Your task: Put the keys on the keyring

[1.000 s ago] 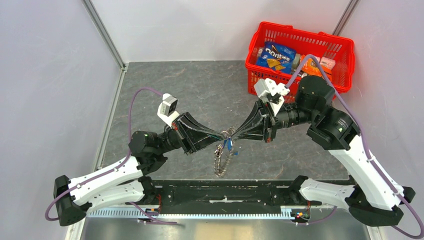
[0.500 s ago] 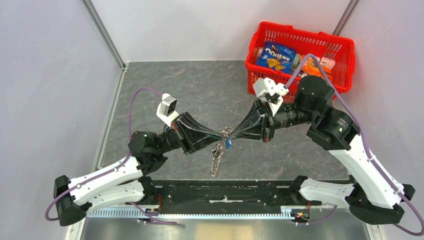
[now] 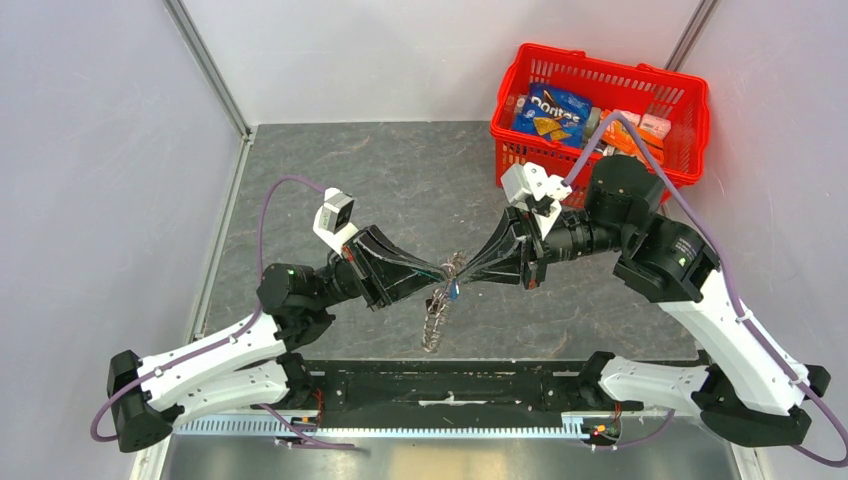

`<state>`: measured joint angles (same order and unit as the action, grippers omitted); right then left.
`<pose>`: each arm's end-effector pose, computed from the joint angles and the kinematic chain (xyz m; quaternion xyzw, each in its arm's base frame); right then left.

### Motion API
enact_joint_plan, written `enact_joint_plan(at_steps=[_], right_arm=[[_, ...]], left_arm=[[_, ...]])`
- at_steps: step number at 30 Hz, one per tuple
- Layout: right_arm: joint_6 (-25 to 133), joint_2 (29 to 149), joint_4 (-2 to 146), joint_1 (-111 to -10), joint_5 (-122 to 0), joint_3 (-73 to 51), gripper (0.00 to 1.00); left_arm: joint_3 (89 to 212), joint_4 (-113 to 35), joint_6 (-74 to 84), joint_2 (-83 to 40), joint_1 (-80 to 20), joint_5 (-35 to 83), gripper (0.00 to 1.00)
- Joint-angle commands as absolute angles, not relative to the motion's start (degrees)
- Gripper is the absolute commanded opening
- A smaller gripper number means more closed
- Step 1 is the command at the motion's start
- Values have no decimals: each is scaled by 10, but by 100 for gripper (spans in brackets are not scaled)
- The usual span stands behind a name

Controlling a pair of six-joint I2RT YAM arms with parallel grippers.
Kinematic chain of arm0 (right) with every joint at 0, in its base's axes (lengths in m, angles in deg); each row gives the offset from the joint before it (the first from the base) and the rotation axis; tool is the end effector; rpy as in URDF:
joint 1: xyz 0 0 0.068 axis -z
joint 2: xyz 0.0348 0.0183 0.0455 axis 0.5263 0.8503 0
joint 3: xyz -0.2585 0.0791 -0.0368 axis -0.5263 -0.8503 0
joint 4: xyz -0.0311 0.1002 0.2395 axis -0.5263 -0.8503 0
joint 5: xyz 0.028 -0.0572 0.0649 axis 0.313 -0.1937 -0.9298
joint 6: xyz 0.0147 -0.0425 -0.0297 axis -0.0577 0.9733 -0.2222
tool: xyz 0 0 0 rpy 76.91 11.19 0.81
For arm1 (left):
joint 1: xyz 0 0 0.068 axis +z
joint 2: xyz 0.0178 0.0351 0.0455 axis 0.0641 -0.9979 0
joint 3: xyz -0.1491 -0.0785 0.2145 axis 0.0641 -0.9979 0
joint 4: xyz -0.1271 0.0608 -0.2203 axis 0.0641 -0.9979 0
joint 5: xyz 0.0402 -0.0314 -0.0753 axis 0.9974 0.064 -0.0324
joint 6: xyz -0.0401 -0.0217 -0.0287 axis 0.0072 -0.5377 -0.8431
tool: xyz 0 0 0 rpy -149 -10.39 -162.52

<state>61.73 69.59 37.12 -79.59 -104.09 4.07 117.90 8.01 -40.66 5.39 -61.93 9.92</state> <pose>0.0970 0.1484 0.5056 -0.5389 0.4967 0.5356 0.4196 0.0836 -0.1610 0.3987 0.1821 0.4165 -0.7930 0.4056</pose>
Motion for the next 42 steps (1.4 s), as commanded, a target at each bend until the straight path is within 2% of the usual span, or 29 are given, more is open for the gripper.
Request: enact_joint_plan(at_steps=[1, 25, 42], right_arm=[[632, 690, 368, -805, -1031, 61, 0], [645, 691, 357, -812, -1002, 86, 0], [653, 673, 341, -815, -1013, 58, 0]], left_arm=[[1180, 125, -425, 62, -620, 118, 2], [1181, 138, -436, 54, -620, 103, 2], [1179, 135, -431, 60, -620, 109, 2]])
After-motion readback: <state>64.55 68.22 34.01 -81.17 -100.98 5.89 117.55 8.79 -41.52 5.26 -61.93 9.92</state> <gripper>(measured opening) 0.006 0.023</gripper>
